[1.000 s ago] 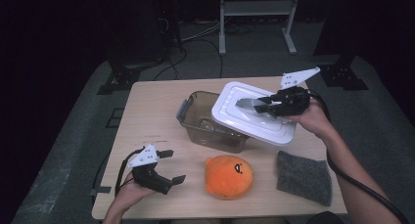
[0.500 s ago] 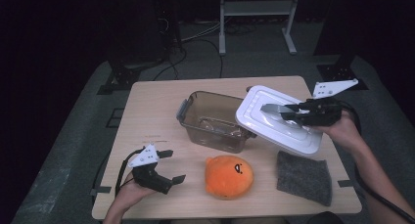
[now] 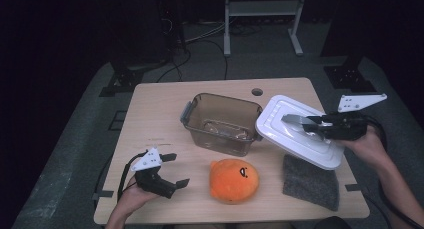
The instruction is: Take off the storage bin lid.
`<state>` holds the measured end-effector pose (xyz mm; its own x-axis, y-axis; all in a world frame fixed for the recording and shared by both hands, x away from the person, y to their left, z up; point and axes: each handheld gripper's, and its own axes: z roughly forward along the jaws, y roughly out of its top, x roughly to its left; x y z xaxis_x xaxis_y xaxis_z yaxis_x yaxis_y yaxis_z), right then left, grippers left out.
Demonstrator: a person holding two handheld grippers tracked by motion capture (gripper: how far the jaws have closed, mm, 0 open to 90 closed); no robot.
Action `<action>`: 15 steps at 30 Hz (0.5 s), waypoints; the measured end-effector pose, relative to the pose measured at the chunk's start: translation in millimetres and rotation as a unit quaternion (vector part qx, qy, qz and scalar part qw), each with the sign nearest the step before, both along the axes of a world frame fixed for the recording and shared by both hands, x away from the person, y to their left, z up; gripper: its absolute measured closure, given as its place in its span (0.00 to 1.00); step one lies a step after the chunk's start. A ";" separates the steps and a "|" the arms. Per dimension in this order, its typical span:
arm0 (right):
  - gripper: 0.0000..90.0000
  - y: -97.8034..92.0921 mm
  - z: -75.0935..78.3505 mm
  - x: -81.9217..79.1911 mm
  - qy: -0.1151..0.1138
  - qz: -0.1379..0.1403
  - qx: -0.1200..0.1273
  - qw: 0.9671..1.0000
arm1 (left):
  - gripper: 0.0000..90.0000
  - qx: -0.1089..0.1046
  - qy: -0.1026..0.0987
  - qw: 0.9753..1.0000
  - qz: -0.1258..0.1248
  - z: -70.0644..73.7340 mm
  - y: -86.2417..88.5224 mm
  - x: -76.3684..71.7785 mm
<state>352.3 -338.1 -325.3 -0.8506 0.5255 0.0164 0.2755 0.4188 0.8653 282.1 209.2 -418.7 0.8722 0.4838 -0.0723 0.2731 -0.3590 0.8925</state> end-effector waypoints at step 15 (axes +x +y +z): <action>0.73 -32.6 -35.1 -18.5 0.027 -0.020 0.006 0.999 | 0.03 -0.004 -0.001 1.000 -0.001 2.4 0.8 -0.9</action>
